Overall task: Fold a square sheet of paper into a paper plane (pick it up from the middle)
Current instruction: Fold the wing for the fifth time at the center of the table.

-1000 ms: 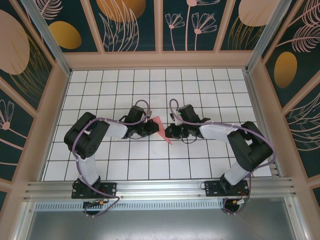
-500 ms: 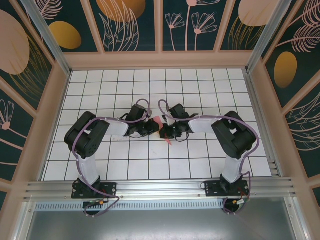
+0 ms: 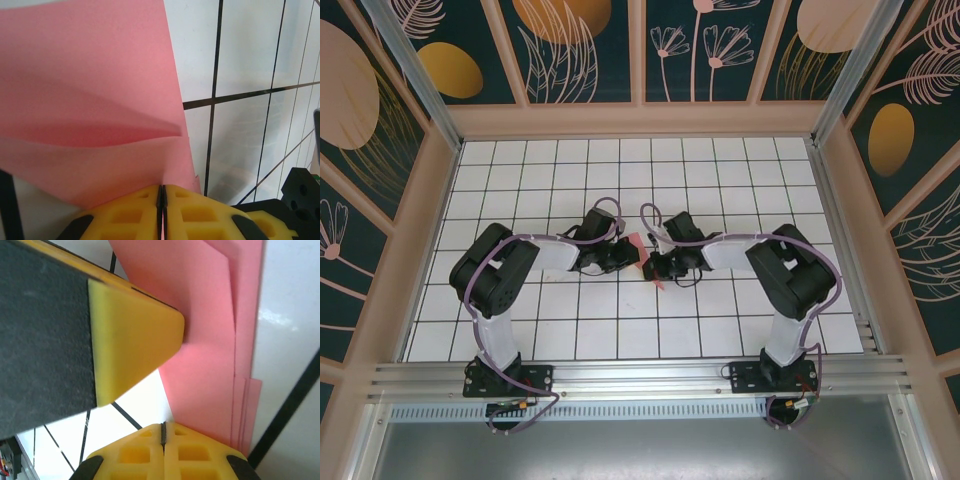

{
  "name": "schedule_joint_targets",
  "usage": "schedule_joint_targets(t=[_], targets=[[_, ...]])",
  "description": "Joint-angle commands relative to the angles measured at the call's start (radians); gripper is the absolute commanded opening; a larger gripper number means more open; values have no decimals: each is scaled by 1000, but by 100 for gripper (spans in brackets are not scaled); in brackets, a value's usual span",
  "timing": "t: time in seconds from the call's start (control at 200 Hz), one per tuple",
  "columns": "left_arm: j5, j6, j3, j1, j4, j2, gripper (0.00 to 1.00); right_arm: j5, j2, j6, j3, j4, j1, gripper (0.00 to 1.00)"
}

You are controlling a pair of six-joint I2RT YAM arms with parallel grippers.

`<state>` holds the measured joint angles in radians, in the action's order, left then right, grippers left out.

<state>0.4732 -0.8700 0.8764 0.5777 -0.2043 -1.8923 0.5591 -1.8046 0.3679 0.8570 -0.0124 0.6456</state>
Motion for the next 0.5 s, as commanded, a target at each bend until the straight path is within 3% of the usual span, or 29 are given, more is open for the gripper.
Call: schedule_joint_targets(t=[0.0, 0.495], targets=[[-278, 63, -33, -17, 137, -110, 14, -2, 20, -30, -72, -109, -20, 2], [-280, 69, -25, -17, 146, -107, 14, 29, 177, 22, -279, -81, -62, 1]])
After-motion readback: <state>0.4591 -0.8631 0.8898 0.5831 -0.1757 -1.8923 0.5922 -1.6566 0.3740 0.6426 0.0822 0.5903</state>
